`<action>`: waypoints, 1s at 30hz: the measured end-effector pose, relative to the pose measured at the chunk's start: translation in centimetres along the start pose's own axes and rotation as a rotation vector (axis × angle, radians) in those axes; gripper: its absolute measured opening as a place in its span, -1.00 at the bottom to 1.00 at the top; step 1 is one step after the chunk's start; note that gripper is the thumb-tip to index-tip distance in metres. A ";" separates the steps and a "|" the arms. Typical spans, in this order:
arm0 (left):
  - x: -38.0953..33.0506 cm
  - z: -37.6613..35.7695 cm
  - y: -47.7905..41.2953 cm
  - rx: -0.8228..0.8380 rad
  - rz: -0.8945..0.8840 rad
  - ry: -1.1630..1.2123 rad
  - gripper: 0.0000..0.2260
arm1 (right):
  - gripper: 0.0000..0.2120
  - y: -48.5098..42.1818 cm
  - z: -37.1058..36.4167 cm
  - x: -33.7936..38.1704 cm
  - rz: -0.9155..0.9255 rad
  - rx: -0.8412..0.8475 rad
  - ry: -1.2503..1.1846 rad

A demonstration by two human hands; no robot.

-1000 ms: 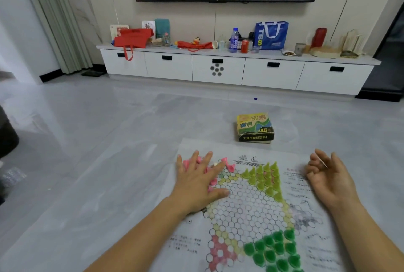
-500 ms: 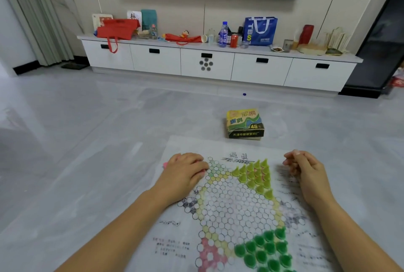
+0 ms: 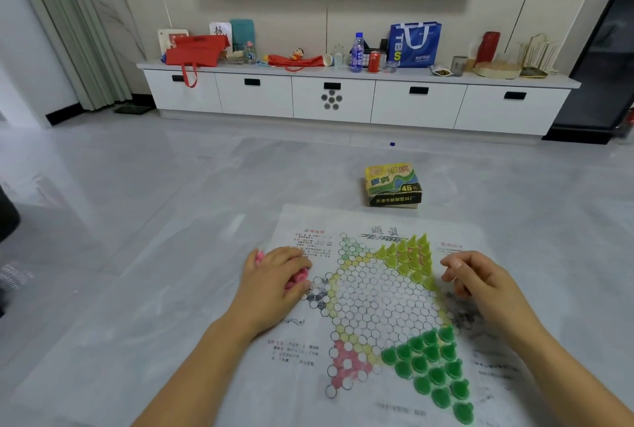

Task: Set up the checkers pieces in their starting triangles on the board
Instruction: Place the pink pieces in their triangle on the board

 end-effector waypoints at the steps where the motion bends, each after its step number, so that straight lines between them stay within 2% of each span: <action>1: 0.2 0.1 0.2 -0.007 0.014 0.022 -0.41 | -0.86 0.3 0.2 -0.1 -0.003 -0.019 0.006; 6: 1.1 0.3 0.0 -0.013 0.096 0.112 -0.57 | -0.88 1.9 2.2 -1.1 -0.027 -0.104 0.094; 12: 0.2 1.0 -0.5 -0.131 0.124 0.080 -0.83 | -0.92 3.6 0.9 -1.3 0.120 -0.013 0.333; 14: -0.3 0.8 -0.6 -0.101 0.110 0.083 -0.80 | -0.97 3.5 0.8 -1.5 0.128 -0.014 0.350; 18: -0.2 0.4 -0.9 -0.025 0.125 0.029 -0.57 | -0.89 3.1 1.2 -1.7 0.121 -0.021 0.313; 20: 0.2 0.7 -1.1 -0.075 0.131 0.015 -0.63 | -0.95 3.1 0.9 -1.4 0.140 -0.005 0.352; 21: 0.2 0.9 -1.3 -0.102 0.128 0.009 -0.71 | -0.90 3.1 0.7 -1.4 0.144 0.003 0.363; 24: 0.2 1.1 -1.6 -0.165 0.101 0.034 -0.83 | -0.50 3.1 0.7 -1.5 0.156 0.007 0.365; 26: 0.1 1.4 -1.7 -0.204 0.074 0.055 -0.85 | -0.44 3.0 0.9 -1.7 0.147 0.014 0.349; 27: 0.1 1.5 -1.7 -0.217 0.064 0.056 -0.86 | -0.52 2.9 0.8 -1.6 0.149 0.023 0.343; 29: 0.3 1.7 -1.8 -0.239 0.065 0.083 -0.87 | -0.84 2.7 0.7 -1.4 0.147 0.044 0.300; 30: 0.4 1.9 -1.8 -0.249 0.066 0.109 -0.88 | -0.93 2.7 0.7 -1.3 0.138 0.053 0.269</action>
Point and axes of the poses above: each hand's wrist, its own y-axis away from the middle knuckle, its own z-axis out of the back of the hand, x = y × z, the point moved 8 cm from there along -y, towards the middle knuckle, and after that the axes turned 3 degrees about y, right-handed, at the moved point
